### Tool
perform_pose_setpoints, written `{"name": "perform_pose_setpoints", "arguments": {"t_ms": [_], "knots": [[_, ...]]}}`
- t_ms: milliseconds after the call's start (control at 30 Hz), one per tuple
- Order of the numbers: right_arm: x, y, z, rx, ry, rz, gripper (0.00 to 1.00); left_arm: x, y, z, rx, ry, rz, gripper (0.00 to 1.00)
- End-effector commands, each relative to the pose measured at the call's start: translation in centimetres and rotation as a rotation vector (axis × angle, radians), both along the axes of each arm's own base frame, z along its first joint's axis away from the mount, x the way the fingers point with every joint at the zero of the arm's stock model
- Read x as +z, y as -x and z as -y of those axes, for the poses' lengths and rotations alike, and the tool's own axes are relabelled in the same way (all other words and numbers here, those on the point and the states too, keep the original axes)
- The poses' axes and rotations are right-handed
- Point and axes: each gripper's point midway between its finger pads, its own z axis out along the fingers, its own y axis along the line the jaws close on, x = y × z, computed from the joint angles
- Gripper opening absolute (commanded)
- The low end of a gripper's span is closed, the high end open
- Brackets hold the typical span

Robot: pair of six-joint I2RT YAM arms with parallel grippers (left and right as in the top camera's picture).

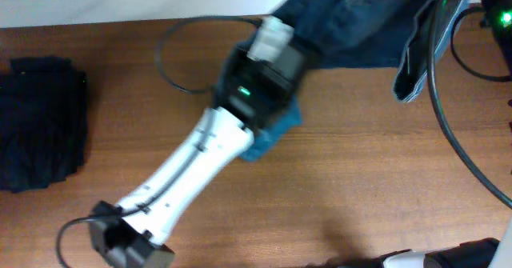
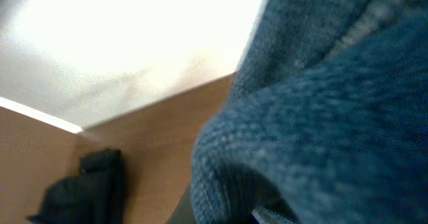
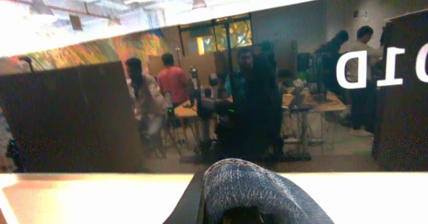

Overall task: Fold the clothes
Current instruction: 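Pull the leg hem leftward with the left gripper, stretching the jeans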

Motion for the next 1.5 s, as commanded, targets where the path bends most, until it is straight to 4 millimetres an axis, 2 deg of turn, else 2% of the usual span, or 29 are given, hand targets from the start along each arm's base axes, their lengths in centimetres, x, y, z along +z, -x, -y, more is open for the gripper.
{"name": "perform_pose_setpoints", "arguments": {"t_ms": [0,67,100,133,167,200,267,333,400,467,500,533,600,700,867,1000,1100,1300,1467], "knots": [[2.3,2.8,1.4,-0.065,0.027,0.086,0.04,5.2,-0.4,-2.0,-0.127,0.245,0.013,0.01],[2.4,3.0,2.1,-0.101,0.017,0.086,0.04,7.6,-0.3,-2.8,-0.22,0.381,0.013,0.04],[2.4,3.1,2.3,-0.111,0.014,0.086,0.04,9.1,0.0,-3.5,-0.265,0.443,0.025,0.18],[2.5,3.2,2.4,-0.115,0.013,0.087,0.04,10.6,0.3,-4.1,-0.301,0.49,0.043,0.53],[2.4,3.3,2.4,-0.116,0.013,0.085,0.04,12.3,0.8,-4.9,-0.336,0.534,0.066,0.82],[2.3,3.3,2.4,-0.115,0.014,0.081,0.04,14.0,1.4,-5.9,-0.363,0.568,0.092,0.87],[1.8,3.1,2.4,-0.115,0.019,0.059,0.04,16.3,2.7,-7.7,-0.396,0.614,0.127,0.87],[1.0,2.8,2.3,-0.114,0.028,0.027,0.04,17.6,4.2,-9.1,-0.403,0.688,0.129,0.94],[0.1,2.3,2.1,-0.109,0.038,-0.007,0.04,17.7,6.1,-9.0,-0.442,0.779,0.076,0.94],[-0.5,1.9,1.7,-0.09,0.047,-0.03,0.04,16.5,8.4,-7.7,-0.497,0.849,-0.038,0.89],[-0.7,1.7,1.6,-0.085,0.049,-0.036,0.04,15.5,9.3,-7.2,-0.504,0.867,-0.101,0.79],[-0.8,1.5,1.5,-0.081,0.051,-0.039,0.04,13.9,10.4,-6.6,-0.49,0.877,-0.189,0.77],[-0.9,1.3,1.2,-0.066,0.055,-0.043,0.04,11.1,11.7,-5.6,-0.46,0.872,-0.32,0.77],[-1.1,1.0,1.1,-0.063,0.057,-0.05,0.04,6.5,13.2,-2.3,-0.481,0.849,-0.511,0.77],[-1.8,0.6,1.0,-0.063,0.063,-0.076,0.04,-0.1,13.5,3.2,-0.496,0.81,-0.644,0.77],[-2.3,0.2,0.9,-0.063,0.068,-0.093,0.04,-5.3,13.3,5.9,-0.407,0.77,-0.641,0.78],[-2.5,0.0,0.9,-0.063,0.069,-0.099,0.04,-8.0,13.1,7.4,-0.341,0.747,-0.579,0.78],[-3.0,-0.6,0.7,-0.062,0.074,-0.119,0.04,-10.2,12.2,9.4,-0.274,0.668,-0.336,0.79],[-3.0,-0.7,0.7,-0.061,0.073,-0.117,0.04,-11.5,12.1,10.7,-0.256,0.606,-0.17,0.87]]}}
